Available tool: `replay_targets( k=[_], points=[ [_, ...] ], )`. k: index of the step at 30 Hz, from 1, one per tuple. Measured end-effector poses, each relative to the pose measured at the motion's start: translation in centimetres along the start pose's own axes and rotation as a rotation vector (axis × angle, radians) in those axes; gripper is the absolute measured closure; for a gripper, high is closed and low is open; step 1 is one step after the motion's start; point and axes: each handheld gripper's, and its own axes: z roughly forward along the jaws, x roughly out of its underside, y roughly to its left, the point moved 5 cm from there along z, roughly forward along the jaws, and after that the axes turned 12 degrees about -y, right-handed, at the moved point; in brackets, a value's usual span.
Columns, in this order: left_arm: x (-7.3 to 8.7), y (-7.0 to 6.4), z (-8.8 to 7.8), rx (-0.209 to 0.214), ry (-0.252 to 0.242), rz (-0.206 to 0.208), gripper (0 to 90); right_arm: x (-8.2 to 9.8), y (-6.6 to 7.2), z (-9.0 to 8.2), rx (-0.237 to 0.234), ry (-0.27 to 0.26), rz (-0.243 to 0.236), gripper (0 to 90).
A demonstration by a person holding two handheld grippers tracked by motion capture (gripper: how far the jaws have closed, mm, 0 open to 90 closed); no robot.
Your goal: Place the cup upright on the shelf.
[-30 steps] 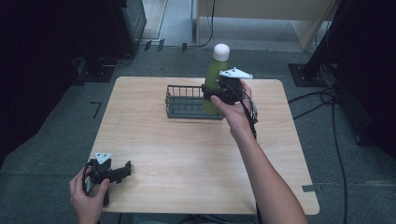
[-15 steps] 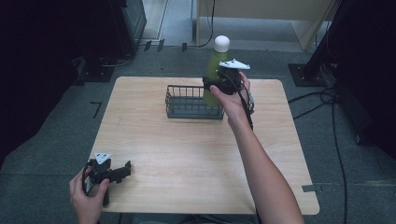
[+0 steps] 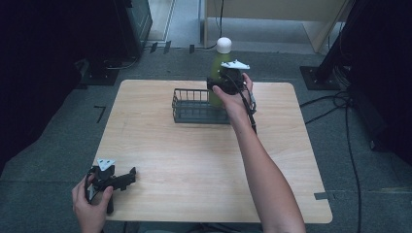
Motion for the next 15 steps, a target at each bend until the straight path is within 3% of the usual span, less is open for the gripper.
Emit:
replay_targets(
  k=[15],
  points=[
    [0.0,-0.1,0.0,-0.007,0.004,0.007,0.0,2.9,-0.3,0.9,0.011,0.047,-0.012,20.0]
  ],
)
